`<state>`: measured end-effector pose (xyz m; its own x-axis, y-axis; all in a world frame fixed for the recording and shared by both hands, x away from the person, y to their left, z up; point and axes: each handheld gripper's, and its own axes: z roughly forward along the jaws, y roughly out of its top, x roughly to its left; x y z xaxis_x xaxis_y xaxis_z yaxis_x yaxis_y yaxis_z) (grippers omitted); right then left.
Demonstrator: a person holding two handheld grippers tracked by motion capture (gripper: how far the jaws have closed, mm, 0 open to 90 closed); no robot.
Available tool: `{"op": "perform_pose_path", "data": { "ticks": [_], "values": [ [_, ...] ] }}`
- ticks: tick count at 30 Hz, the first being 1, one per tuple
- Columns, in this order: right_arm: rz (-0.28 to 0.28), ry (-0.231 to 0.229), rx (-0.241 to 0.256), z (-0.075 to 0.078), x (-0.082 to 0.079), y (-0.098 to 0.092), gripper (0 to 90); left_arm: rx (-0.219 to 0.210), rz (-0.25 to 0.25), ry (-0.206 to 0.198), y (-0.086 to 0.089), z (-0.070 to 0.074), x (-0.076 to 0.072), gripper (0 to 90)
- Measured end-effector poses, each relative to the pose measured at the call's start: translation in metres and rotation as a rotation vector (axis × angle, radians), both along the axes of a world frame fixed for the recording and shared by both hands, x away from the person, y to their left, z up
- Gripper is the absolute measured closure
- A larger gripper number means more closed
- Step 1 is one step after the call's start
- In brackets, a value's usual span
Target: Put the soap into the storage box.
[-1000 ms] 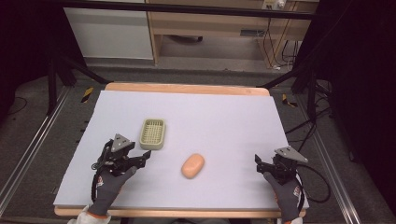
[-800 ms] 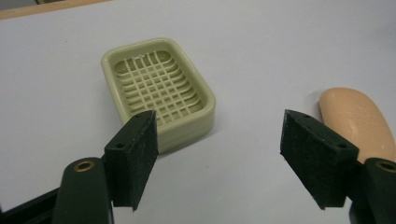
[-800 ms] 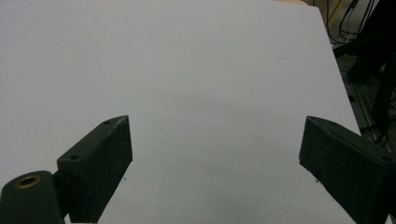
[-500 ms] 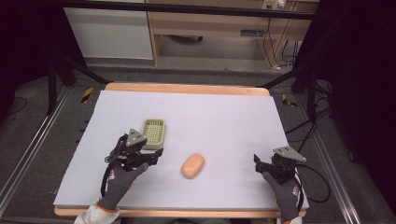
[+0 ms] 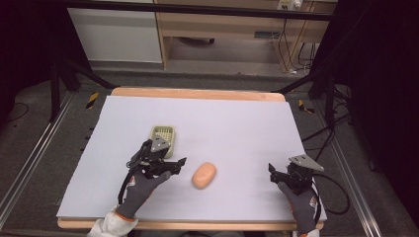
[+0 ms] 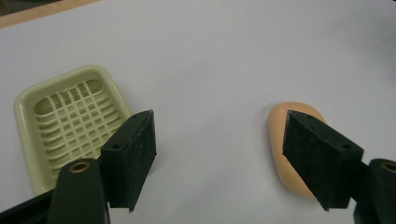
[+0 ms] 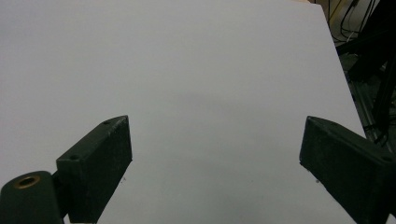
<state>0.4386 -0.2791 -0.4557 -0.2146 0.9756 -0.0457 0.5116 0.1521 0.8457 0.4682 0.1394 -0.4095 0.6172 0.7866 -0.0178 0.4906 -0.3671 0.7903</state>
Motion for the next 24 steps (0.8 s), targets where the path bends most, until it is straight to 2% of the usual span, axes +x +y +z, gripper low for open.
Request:
{"op": "perform_pose_path", "data": {
  "ticks": [6,12,13,24],
  "values": [
    [0.001,0.006,-0.001,0.0,0.0,0.001,9.6,0.023,-0.023,0.01,-0.011,-0.001,0.002,24.7],
    [0.002,0.008,-0.004,0.0,0.0,0.001,9.6,0.021,-0.031,0.02,-0.019,-0.003,0.002,24.2],
    [0.004,0.008,-0.004,0.0,0.0,0.002,9.6,0.032,-0.037,0.022,-0.02,-0.003,0.003,24.0],
    [0.007,0.005,0.001,0.0,0.0,0.001,9.6,0.056,-0.071,0.045,-0.039,-0.01,0.003,22.7]
  ]
}}
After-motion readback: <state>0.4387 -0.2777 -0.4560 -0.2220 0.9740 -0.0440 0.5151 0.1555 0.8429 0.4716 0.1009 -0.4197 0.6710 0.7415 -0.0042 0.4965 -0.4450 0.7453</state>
